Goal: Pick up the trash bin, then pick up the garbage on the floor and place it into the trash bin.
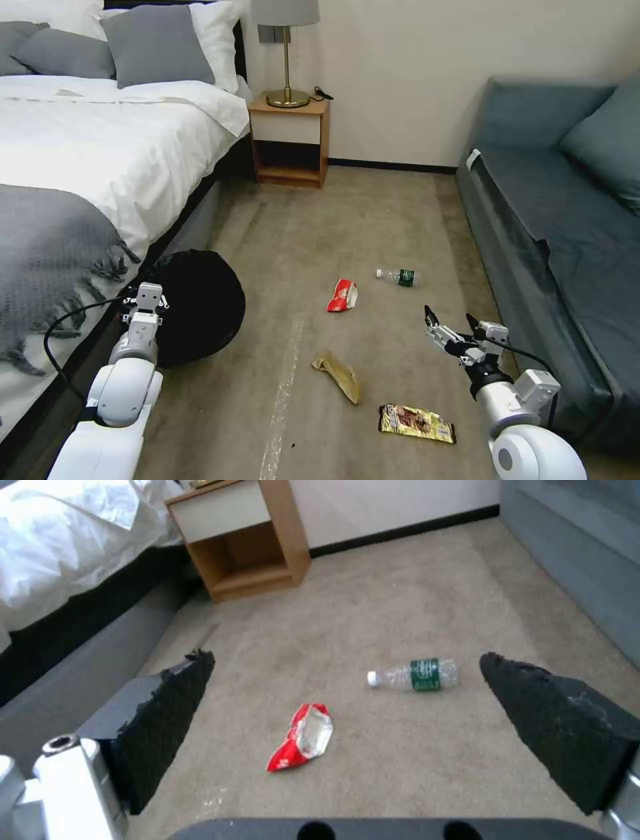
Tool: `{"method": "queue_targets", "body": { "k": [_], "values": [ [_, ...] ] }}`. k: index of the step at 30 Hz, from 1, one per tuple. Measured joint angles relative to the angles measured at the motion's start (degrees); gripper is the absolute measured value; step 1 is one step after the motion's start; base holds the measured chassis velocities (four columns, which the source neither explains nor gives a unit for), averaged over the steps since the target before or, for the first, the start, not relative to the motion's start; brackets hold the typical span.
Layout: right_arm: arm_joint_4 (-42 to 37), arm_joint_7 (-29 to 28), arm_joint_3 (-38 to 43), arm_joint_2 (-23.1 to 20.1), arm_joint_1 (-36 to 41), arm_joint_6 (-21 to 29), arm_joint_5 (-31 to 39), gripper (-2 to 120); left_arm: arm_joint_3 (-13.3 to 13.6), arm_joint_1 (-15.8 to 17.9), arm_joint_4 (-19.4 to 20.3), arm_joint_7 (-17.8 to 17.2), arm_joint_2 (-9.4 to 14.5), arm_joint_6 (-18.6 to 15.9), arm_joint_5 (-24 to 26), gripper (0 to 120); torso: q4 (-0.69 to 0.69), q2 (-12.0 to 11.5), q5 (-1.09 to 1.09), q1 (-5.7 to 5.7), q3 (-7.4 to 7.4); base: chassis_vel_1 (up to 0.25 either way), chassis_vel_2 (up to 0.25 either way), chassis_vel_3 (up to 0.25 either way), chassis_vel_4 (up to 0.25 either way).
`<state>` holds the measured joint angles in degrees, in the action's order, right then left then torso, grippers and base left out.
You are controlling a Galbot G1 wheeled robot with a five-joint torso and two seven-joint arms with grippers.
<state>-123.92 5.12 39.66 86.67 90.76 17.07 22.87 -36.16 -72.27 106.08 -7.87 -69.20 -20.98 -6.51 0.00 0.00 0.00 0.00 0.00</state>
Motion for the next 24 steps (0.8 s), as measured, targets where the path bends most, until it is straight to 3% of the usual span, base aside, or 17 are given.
{"method": "queue_targets", "body": {
  "k": [6,14,17,24],
  "values": [
    [0.92,0.72,-0.57,-0.69,0.29,-0.05,-0.79,100,0.21,-0.16,-0.04,0.61,-0.09,0.73,-0.28,4,0.00,0.00,0.00,0.00,0.00,-0.087,0.095,0.079,-0.095],
    [3.03,3.27,-1.59,-6.83,0.01,3.24,-3.24,100,0.13,-0.94,-0.30,1.50,0.94,1.68,-0.34,4,0.00,0.00,0.01,0.00,0.00,-0.030,0.035,0.041,-0.040],
    [2.98,3.85,-3.55,-10.48,1.08,9.41,-4.61,100,-0.02,-1.11,0.18,1.78,1.56,1.51,-0.14,4,0.01,0.00,0.00,0.00,0.00,0.000,0.000,0.000,0.000],
    [3.60,7.32,-7.51,-14.37,2.55,14.64,-9.51,100,0.86,-0.71,1.14,3.32,2.03,0.72,-0.25,4,0.00,0.00,0.00,0.00,0.00,0.000,0.000,0.000,0.000]
  ]
}}
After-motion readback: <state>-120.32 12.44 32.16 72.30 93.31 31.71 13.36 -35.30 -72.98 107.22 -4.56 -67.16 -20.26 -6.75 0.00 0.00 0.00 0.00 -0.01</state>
